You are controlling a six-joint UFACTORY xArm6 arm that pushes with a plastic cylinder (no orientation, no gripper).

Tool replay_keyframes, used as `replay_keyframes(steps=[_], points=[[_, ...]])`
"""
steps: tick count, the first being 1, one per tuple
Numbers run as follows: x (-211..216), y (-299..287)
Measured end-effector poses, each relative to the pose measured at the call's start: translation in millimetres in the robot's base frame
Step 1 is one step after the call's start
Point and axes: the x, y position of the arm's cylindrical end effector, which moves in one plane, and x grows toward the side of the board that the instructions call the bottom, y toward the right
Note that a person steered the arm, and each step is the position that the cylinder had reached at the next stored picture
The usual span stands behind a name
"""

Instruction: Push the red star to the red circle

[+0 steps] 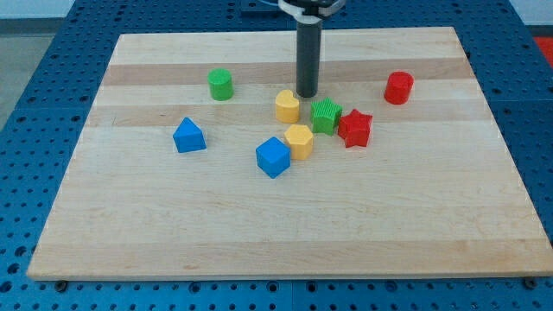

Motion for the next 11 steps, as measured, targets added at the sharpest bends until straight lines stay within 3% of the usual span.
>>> replay_keyframes(steps=[4, 7, 11], points=[[63.5, 54.6], [127.7, 34.6], [122.9, -6.0]])
